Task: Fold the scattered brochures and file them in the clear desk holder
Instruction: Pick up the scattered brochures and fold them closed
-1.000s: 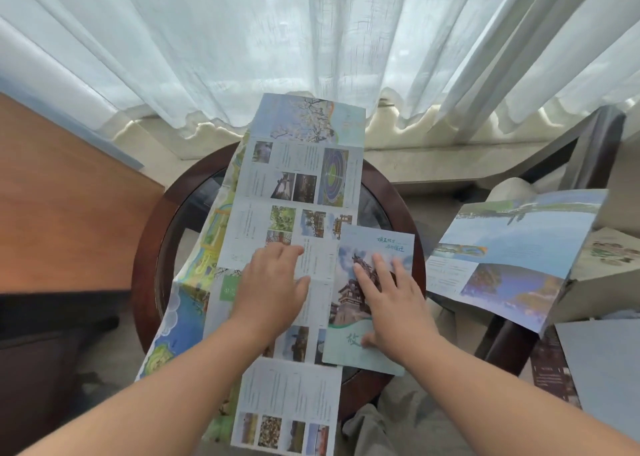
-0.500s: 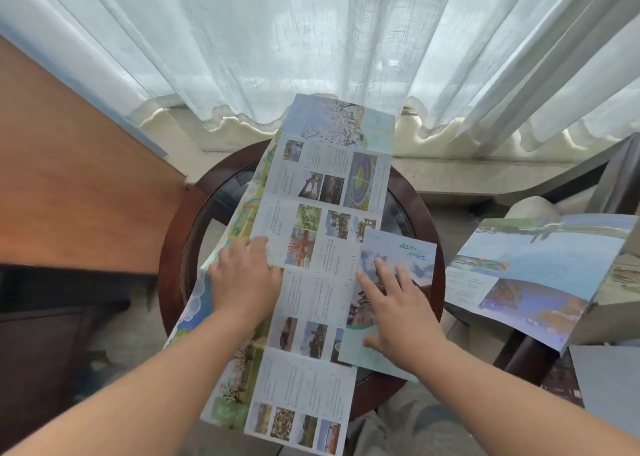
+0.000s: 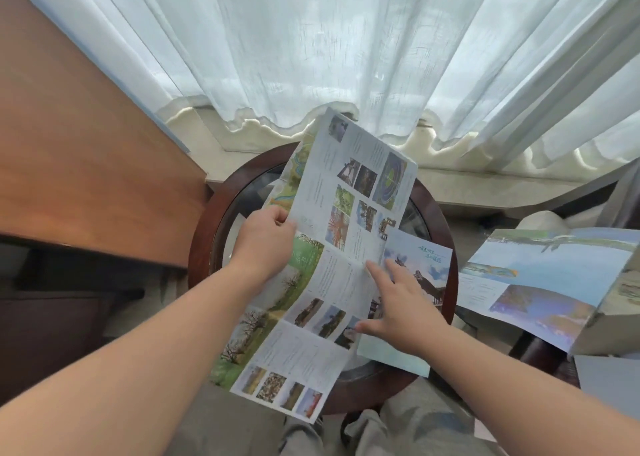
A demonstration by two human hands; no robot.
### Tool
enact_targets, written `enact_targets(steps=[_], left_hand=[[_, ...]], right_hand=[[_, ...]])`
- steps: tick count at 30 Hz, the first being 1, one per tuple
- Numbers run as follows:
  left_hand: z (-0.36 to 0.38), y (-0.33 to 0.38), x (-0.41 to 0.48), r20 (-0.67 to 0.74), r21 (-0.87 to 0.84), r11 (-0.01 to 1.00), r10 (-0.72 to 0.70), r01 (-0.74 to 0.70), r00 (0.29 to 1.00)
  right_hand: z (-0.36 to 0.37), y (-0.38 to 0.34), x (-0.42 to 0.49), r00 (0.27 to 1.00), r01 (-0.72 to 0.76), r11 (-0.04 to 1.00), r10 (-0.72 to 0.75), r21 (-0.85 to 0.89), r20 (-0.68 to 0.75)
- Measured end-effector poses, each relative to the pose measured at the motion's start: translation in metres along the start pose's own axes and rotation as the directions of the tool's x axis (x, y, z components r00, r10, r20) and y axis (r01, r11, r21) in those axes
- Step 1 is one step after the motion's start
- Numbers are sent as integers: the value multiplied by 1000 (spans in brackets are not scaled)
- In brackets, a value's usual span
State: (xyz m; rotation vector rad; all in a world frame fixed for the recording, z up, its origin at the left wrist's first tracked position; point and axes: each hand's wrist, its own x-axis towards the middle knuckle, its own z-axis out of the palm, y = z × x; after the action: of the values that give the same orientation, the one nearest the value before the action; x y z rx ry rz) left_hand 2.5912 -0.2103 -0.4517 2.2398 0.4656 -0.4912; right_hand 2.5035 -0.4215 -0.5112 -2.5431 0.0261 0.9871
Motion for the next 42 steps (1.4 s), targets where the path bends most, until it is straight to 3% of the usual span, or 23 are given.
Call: enact_targets(steps=[5, 8, 18, 23, 30, 42], left_hand=[[-29, 33, -21, 69, -8, 993, 120, -120, 990], [-45, 44, -34, 124, 34, 980, 192, -198, 974], [-98, 66, -66, 199, -47, 950, 312, -309, 929], [-125, 65, -73, 134, 35, 924, 373, -380, 918], [-170, 44, -66, 112, 76, 947, 303, -312, 947], [-169, 48, -94, -16, 155, 962, 229, -224, 973]], right_hand=[[-35, -61, -16, 966, 232, 958, -207, 170, -153], [-55, -97, -23, 931, 310, 921, -244, 236, -272], [-108, -149, -56, 870, 270, 962, -227, 38, -437], [-134, -155, -75, 838, 280, 948, -165, 150, -521], [-181, -153, -111, 794, 346, 864, -62, 366, -605], [-214, -146, -176, 725, 534, 797, -259, 283, -638]])
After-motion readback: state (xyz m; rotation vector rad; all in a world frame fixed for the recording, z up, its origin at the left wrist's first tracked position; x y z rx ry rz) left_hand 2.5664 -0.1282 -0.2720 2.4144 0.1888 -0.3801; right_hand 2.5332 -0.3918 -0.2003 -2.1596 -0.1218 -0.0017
